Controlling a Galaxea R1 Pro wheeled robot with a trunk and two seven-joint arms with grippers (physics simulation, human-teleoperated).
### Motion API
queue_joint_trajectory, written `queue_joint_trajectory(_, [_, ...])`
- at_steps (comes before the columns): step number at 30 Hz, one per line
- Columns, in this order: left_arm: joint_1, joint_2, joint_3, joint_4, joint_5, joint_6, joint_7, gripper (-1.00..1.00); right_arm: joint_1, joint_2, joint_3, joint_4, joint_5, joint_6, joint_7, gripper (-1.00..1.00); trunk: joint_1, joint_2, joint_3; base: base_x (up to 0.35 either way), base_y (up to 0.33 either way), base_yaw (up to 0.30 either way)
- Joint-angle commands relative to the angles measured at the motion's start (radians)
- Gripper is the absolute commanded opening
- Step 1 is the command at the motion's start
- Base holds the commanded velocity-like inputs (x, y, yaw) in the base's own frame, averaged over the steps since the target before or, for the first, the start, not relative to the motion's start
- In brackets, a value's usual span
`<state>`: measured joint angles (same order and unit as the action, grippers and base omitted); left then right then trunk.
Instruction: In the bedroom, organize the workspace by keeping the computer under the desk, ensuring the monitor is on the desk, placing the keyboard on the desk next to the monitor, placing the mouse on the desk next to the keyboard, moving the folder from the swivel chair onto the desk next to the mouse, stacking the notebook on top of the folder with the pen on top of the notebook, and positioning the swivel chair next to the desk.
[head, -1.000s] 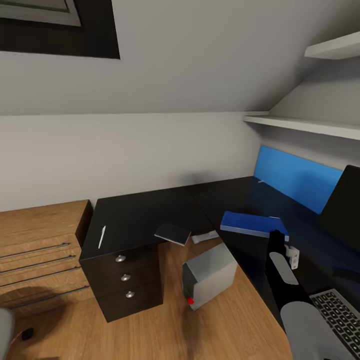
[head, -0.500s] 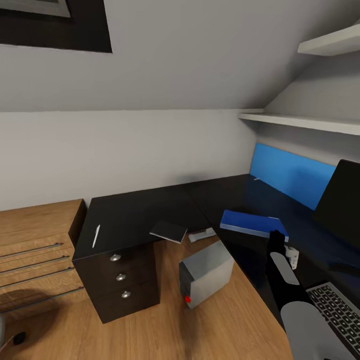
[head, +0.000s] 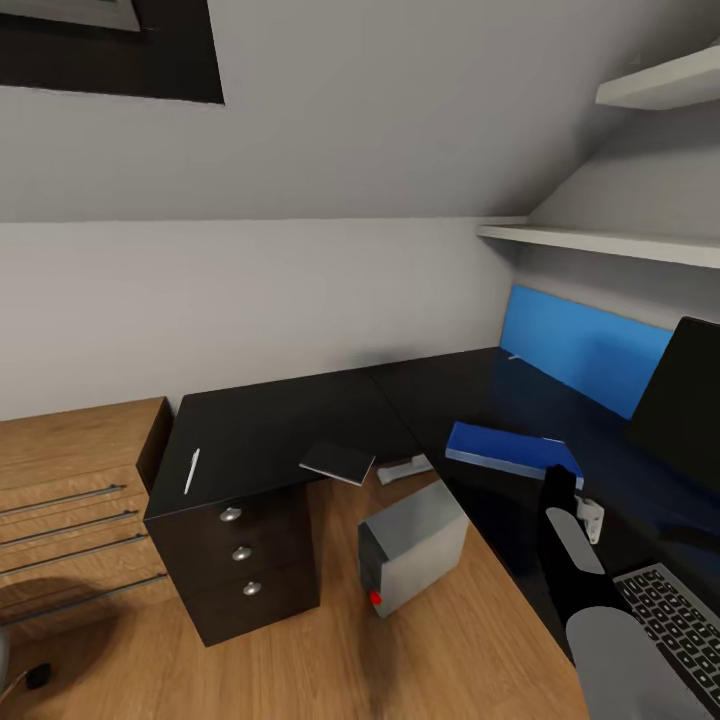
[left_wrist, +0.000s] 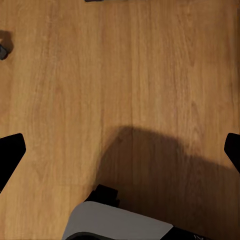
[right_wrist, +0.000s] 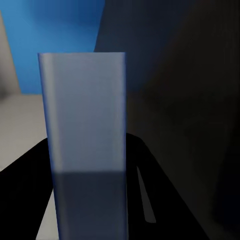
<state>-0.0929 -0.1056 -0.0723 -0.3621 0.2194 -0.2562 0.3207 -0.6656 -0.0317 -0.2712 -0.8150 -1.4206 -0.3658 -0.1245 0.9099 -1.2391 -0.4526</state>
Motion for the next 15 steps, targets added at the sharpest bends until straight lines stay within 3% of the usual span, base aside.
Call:
queue_joint_trajectory(1, [-0.001, 0.000, -0.008, 0.001, 0.009, -0.010, 0.006, 1.00, -0.001, -0.001, 0.001, -0.001, -0.007, -0.003, -0.003, -1.00, 0.000, -0.001, -0.001, 0.000, 0.000, 0.000])
queue_joint_trajectory(5, [-0.001, 0.001, -0.007, 0.001, 0.009, -0.032, 0.003, 1.00, 0.000, -0.004, -0.001, -0.001, -0.009, -0.003, -0.004, -1.00, 0.000, -0.001, -0.001, 0.046, 0.000, 0.000])
queue_joint_trajectory(11, [-0.001, 0.001, -0.007, 0.002, 0.009, -0.043, 0.003, 1.00, 0.000, -0.006, -0.002, -0.001, -0.009, -0.003, -0.004, -1.00, 0.000, -0.001, -0.001, 0.230, 0.000, 0.000])
queue_joint_trajectory(15, [-0.001, 0.001, -0.007, 0.002, 0.009, -0.043, 0.003, 1.00, 0.000, -0.005, -0.002, 0.000, -0.009, -0.004, -0.004, -1.00, 0.000, -0.001, -0.001, 0.078, 0.000, 0.000])
